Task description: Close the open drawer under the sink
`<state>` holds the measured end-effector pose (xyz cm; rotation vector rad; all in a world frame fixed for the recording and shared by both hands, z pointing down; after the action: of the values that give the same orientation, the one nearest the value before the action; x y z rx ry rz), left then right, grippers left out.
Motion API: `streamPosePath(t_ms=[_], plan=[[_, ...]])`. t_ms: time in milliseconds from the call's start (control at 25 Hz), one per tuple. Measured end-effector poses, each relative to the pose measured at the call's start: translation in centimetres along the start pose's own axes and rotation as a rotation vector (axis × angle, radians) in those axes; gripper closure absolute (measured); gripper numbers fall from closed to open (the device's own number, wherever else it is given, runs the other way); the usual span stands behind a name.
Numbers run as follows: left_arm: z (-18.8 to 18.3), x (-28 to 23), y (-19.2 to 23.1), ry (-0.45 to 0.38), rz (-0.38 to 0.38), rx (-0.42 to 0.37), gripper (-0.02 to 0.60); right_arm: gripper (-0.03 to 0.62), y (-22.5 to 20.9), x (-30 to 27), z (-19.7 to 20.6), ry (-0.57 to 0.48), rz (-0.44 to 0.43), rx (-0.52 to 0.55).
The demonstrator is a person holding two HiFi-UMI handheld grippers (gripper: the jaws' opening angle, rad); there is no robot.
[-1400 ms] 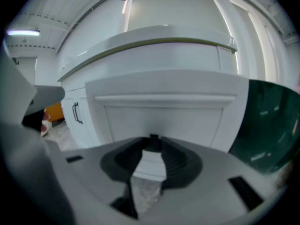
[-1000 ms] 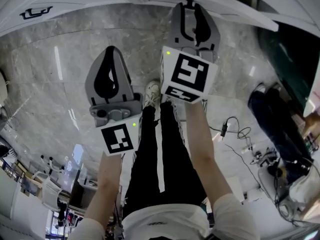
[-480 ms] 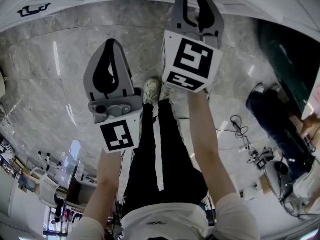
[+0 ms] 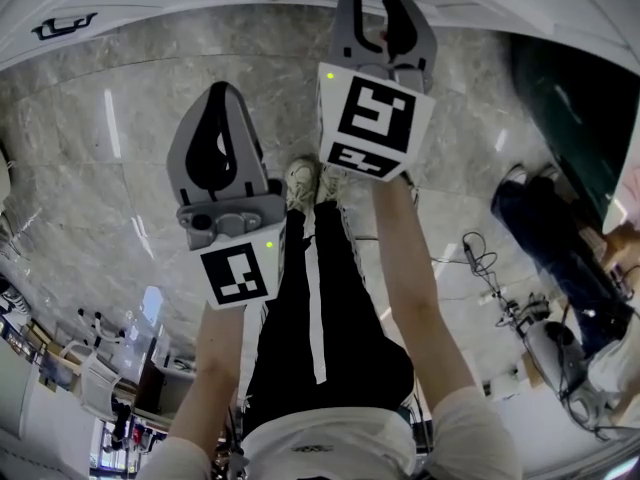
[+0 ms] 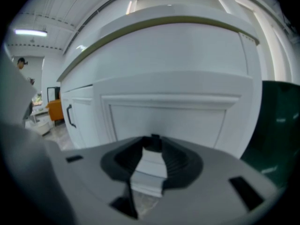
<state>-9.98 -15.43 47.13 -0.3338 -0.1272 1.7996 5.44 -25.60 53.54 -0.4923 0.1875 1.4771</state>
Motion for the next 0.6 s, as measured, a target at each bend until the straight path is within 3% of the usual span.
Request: streamPosePath(t_ms=[320,600], plan=[[0.6,1.1,-0.4,0.013,0.030,0.003,0.561,0.450,-0.2,1.3,0.7,-0.003,0.013,0.031],[0.0,2.6,-0.2,-0.004,0.027,0.001,0.561,0.542,-0.2,4.6,2.6,0.036,0.053,-0.038]])
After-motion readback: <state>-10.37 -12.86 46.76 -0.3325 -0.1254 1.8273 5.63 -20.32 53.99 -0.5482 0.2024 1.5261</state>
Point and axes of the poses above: the fingertips, and each gripper's own axes: x backward along the fingers, y to its left, z out of its underside, the point moved 5 cm from there along x, backward along the fingers, and after that the axes turned 13 degrees about -x, right-handed, at the moved point
